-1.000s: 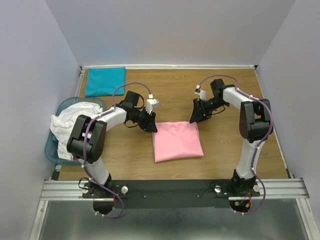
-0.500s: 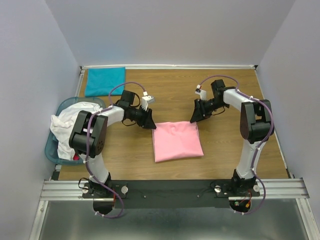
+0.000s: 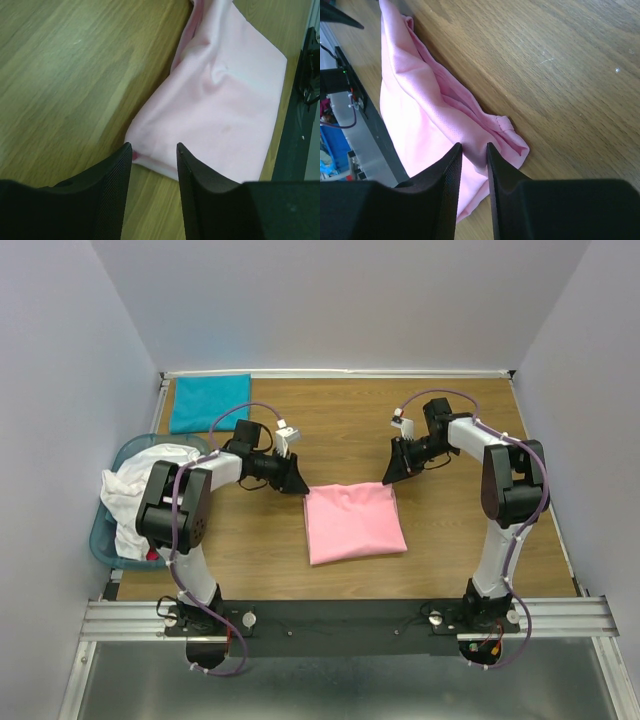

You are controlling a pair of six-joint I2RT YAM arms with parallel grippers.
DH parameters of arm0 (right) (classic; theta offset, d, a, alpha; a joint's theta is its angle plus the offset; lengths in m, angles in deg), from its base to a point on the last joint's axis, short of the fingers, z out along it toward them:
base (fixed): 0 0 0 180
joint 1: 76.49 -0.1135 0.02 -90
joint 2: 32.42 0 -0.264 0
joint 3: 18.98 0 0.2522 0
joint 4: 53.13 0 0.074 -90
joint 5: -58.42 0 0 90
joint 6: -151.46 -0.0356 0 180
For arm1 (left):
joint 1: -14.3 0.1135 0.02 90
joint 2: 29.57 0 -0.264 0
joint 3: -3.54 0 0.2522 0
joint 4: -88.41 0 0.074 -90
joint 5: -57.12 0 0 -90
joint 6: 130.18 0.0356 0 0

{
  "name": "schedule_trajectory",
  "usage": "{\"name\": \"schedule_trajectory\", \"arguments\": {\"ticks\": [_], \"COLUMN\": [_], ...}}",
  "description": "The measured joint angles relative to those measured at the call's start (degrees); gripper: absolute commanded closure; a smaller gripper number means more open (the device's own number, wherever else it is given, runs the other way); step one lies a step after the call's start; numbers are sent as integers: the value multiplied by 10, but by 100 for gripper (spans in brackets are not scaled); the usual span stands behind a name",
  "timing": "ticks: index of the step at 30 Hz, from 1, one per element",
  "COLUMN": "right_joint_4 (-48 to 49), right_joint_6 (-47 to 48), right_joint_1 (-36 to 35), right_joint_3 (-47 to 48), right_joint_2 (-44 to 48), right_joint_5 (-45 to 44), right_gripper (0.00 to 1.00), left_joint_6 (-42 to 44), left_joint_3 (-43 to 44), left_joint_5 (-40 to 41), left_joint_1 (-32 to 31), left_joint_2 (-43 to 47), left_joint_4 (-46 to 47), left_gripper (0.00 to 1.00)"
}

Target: Fold and stack the t-shirts

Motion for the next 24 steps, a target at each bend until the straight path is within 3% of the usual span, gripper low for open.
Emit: {"name": "schedule_trajectory", "arguments": {"ticks": [8,19,21,24], "right_joint_4": [0,0,0,0], "right_joint_6": [1,0,0,0], "right_joint_1": [0,0,0,0], "right_joint_3": [0,0,0,0], "right_joint_2": [0,0,0,0], "right_joint_5": [0,0,0,0], "right_gripper": [79,82,82,83], "left_joint_6": [-9,-41,-47,-56], "left_joint_3": [-21,-21,-21,-21], "left_joint_5": [0,-7,-8,-15], "left_joint_1": [16,11,9,7], "left_joint_2": [2,-27,-35,-40], "left_joint_4": [10,54,57,67], "left_gripper": [48,50,53,69]}}
